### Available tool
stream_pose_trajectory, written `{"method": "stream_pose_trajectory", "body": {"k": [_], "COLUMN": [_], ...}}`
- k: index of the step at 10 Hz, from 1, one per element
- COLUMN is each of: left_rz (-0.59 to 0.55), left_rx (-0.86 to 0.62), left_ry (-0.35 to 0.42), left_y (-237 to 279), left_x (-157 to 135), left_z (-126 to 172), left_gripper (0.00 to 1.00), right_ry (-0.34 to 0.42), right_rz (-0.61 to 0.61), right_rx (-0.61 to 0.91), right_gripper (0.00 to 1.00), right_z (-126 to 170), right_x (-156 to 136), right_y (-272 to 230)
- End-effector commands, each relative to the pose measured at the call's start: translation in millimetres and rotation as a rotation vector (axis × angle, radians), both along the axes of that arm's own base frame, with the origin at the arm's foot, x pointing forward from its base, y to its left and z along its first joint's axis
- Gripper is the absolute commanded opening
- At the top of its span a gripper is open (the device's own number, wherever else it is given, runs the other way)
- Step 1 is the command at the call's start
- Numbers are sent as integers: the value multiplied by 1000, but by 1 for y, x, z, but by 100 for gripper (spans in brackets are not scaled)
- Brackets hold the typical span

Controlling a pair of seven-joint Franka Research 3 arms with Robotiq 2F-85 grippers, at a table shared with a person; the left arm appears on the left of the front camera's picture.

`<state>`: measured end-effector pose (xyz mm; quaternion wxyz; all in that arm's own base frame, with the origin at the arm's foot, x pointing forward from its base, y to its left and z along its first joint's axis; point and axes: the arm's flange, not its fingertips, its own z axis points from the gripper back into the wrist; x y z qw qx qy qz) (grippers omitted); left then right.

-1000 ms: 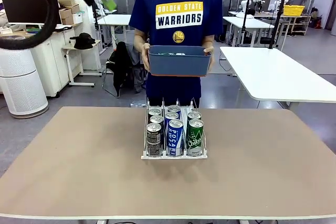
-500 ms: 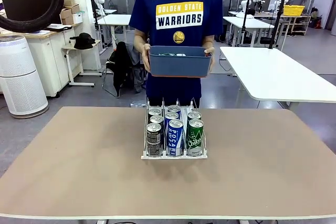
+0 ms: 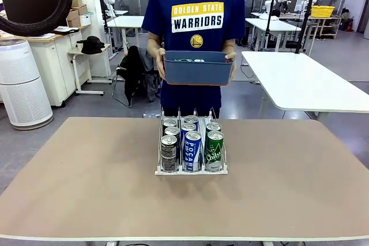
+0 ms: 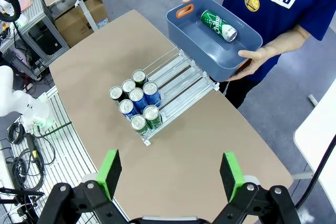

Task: Fill the beverage cans into the dispenser.
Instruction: Pick up the Sprite handed by the human.

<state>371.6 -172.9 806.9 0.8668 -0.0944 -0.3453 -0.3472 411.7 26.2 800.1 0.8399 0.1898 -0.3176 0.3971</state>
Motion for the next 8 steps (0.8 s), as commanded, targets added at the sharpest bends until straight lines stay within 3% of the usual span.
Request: {"method": "stream_pose_trajectory", "body": {"k": [1,8], "left_rz": [-1,-1], "left_rx": [10,10], "left_ry": [-3,-3], "left_y": [3,3], "left_x": [0,0], "left_z": [0,0], "left_gripper": [100,100], "right_ry": [-1,-1], "right_rz": [2,2], "right_rx": [0,0], "right_gripper": [100,100], "right_z": [0,0], "right_x": [-1,-1], "right_y": [1,1]}}
